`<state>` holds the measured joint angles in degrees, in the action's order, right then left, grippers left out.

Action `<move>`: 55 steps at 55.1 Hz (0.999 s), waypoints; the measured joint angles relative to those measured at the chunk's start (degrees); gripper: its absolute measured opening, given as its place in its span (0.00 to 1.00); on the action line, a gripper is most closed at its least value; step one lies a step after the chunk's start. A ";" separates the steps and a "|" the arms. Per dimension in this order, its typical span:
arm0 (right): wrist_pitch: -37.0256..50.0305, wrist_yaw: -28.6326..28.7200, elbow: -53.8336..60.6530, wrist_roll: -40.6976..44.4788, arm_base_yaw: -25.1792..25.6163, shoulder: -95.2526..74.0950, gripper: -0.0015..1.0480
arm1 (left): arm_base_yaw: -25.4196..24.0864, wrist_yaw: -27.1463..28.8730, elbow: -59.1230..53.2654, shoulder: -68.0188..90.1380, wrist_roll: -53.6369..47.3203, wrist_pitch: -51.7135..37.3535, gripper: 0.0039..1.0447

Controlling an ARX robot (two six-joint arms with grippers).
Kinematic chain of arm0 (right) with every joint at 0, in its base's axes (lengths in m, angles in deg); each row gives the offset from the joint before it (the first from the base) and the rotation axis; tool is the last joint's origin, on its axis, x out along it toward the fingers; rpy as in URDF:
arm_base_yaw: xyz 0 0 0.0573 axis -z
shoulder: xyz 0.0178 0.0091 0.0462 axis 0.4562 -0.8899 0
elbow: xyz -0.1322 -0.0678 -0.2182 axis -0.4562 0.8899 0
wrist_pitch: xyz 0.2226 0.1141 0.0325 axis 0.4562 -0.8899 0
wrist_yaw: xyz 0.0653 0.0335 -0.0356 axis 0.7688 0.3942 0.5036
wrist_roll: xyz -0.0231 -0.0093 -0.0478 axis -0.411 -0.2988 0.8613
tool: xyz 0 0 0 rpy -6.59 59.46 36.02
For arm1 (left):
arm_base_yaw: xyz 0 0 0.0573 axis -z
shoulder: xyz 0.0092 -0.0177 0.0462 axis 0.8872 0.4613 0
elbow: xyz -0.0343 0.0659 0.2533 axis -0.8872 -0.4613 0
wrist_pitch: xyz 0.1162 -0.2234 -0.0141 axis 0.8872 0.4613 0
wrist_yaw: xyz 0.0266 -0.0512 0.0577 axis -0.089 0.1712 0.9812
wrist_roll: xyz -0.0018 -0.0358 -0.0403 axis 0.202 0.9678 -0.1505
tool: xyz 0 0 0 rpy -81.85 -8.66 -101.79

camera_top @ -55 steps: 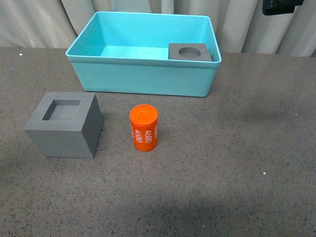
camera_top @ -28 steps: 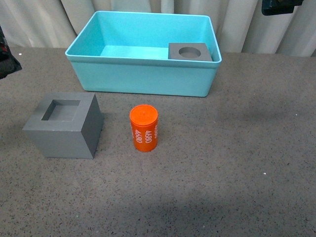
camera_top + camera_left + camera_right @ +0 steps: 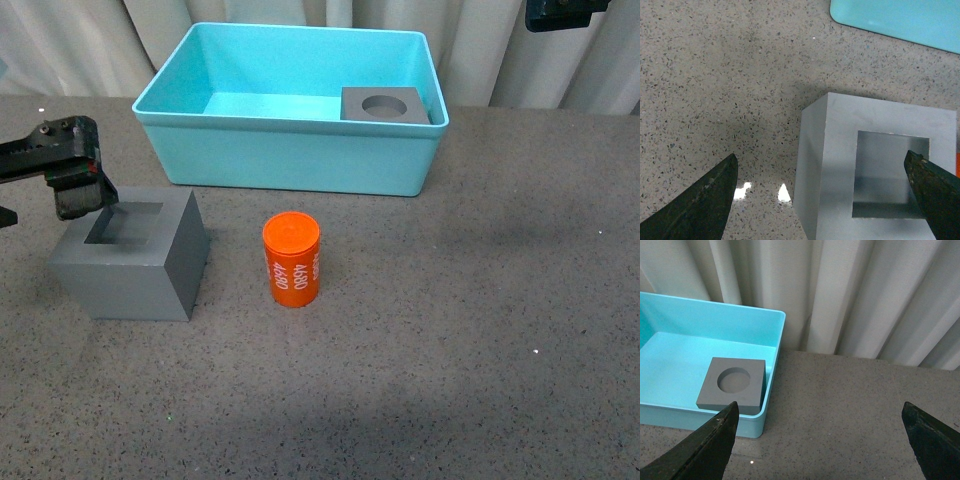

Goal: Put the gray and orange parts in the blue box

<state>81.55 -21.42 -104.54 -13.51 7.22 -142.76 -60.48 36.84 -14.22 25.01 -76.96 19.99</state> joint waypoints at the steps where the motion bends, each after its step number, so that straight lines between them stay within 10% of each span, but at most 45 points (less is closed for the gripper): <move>1: 0.00 0.00 0.00 0.00 0.00 0.00 0.91 | 0.09 0.09 0.26 0.50 -0.39 0.00 0.94; 11: 0.00 -0.04 0.00 0.00 0.00 0.00 0.91 | 0.20 0.57 2.91 4.33 -2.71 1.46 0.92; 38: 0.00 0.00 0.00 0.00 0.00 0.00 0.91 | 1.36 -0.76 4.59 4.96 -4.76 4.52 0.19; 55: 0.00 0.00 0.00 0.00 0.00 0.00 0.91 | 2.40 -2.49 6.14 -1.31 -3.50 7.34 0.17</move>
<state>81.55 -21.42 -104.54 -13.51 7.22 -142.76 -58.08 34.35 -8.08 23.70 -80.46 27.33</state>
